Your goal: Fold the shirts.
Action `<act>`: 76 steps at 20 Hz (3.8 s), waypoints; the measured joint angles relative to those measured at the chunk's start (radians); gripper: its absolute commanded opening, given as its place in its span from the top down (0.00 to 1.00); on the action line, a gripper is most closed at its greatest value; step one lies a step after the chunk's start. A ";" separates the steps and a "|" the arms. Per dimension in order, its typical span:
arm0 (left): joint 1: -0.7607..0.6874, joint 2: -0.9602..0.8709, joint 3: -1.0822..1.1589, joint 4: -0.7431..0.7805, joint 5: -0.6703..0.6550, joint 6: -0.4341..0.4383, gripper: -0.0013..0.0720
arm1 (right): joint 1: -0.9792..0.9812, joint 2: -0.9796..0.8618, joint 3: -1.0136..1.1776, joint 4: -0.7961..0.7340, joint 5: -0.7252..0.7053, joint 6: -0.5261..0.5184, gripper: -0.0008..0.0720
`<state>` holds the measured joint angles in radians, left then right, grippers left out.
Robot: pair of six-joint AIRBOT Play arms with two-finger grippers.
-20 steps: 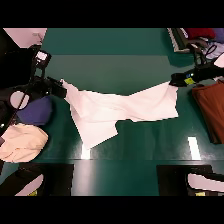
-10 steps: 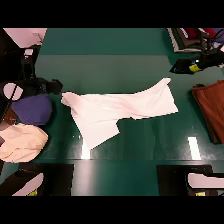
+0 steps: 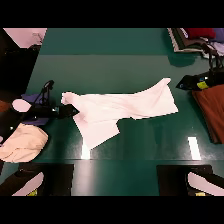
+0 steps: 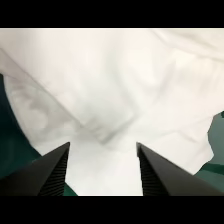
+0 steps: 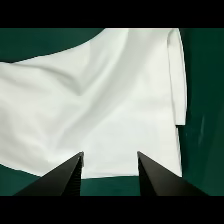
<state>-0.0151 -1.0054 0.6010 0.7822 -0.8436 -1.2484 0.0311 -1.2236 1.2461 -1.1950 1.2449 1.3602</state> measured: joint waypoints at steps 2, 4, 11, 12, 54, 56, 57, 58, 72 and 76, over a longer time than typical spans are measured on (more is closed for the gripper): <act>-0.016 -0.001 -0.032 -0.062 0.034 0.051 0.29 | -0.003 0.031 -0.049 -0.001 -0.016 0.000 0.44; -0.049 -0.002 -0.049 -0.105 0.079 0.085 0.29 | -0.004 0.052 -0.079 0.000 -0.023 0.000 0.44; -0.115 -0.002 -0.064 -0.144 0.154 0.100 0.29 | -0.006 0.076 -0.105 0.050 -0.036 0.000 0.46; -0.117 -0.002 -0.061 -0.143 0.145 0.099 0.29 | -0.006 0.076 -0.105 0.056 -0.036 0.000 0.46; -0.122 -0.071 0.045 0.167 0.060 -0.087 0.14 | -0.258 0.078 -0.363 0.142 0.028 -0.038 0.46; -0.122 -0.102 0.032 0.116 0.117 -0.079 0.14 | -0.259 0.078 -0.349 0.147 0.029 -0.040 0.46; -0.122 -0.117 0.028 0.072 0.138 -0.057 0.14 | -0.259 0.078 -0.344 0.150 0.029 -0.040 0.46; -0.122 -0.129 0.025 0.025 0.148 -0.028 0.14 | -0.259 0.078 -0.341 0.150 0.031 -0.041 0.46; -0.122 -0.146 0.143 -0.156 -0.100 0.125 0.95 | -0.259 0.061 -0.332 0.149 0.037 -0.043 0.18; -0.122 -0.143 0.272 -0.151 -0.137 0.129 0.95 | -0.259 -0.038 -0.331 0.150 0.010 -0.043 0.18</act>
<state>-0.1371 -1.1488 0.8734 0.6315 -0.9806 -1.1194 -0.2279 -1.2613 0.9150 -1.0447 1.2545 1.3170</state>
